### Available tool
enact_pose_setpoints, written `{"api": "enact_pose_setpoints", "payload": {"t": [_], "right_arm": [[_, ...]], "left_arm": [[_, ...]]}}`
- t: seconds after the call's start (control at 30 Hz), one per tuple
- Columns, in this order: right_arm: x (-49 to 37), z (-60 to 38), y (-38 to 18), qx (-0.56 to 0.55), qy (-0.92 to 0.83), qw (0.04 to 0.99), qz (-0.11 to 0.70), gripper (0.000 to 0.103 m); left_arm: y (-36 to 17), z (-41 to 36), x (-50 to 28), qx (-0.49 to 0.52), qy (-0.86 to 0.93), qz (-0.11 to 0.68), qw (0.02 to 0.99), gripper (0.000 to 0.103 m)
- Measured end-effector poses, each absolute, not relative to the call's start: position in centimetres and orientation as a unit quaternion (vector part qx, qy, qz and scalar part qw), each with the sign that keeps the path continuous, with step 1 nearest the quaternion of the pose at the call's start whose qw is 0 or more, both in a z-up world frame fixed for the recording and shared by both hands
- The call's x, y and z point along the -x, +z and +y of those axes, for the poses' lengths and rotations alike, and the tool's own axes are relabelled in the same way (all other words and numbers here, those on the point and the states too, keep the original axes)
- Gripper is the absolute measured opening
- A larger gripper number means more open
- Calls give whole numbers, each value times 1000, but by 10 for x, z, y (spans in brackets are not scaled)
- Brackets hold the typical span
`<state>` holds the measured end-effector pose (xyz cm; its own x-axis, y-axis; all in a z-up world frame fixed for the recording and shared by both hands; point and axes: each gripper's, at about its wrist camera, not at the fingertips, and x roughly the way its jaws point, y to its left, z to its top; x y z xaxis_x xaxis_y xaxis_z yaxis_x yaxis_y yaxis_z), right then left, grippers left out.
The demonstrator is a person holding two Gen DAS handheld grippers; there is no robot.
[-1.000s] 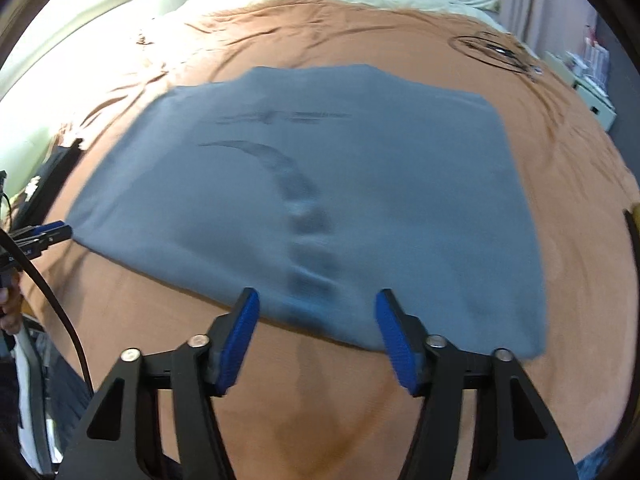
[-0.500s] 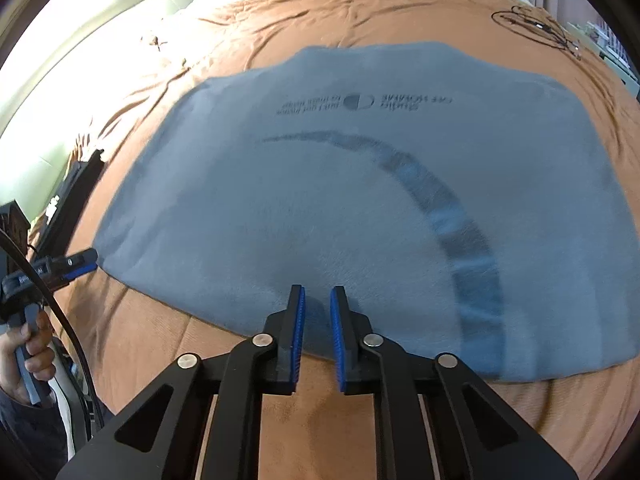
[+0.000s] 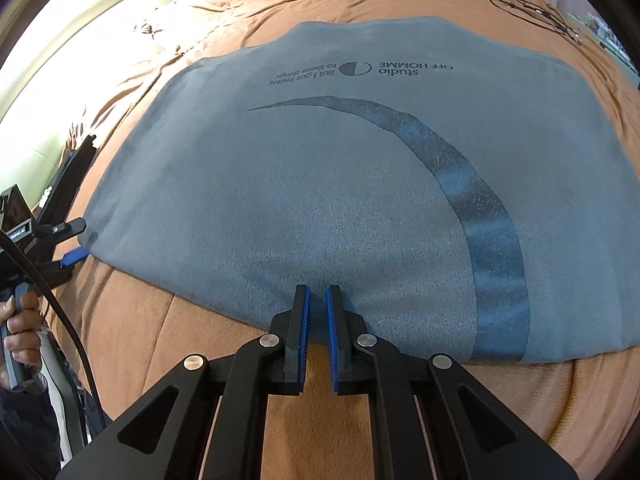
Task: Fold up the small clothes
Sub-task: 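Close both grippers on the edge of the folded shirt, then lift the gripped edge with both grippers and fold it over the shirt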
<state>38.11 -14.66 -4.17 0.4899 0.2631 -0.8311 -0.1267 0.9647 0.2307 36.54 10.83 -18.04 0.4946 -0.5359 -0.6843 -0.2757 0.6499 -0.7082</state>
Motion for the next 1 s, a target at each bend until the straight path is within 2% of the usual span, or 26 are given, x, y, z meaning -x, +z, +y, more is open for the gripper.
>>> {"api": "enact_pose_setpoints", "payload": {"t": [0.2,0.33,0.43,0.6,1.0], "right_arm": [[-372,-155,-41,-74,118,861,489,5],[-366,-160,-38,-76,121,856,496,5],[-364,-162,-25,-74,123,859,491,5],[-378,-161,-10,-71,118,868,477,5],[-386,-135,-36,-51,126,852,506,5]], "left_arm": [[-177,101,-373,394,-78,489,774,47],[-179,99,-374,382,-66,492,780,22],[-181,100,-374,384,-73,493,778,12],[-171,99,-376,384,-78,478,786,9],[-111,87,-388,413,-159,424,790,8]]}}
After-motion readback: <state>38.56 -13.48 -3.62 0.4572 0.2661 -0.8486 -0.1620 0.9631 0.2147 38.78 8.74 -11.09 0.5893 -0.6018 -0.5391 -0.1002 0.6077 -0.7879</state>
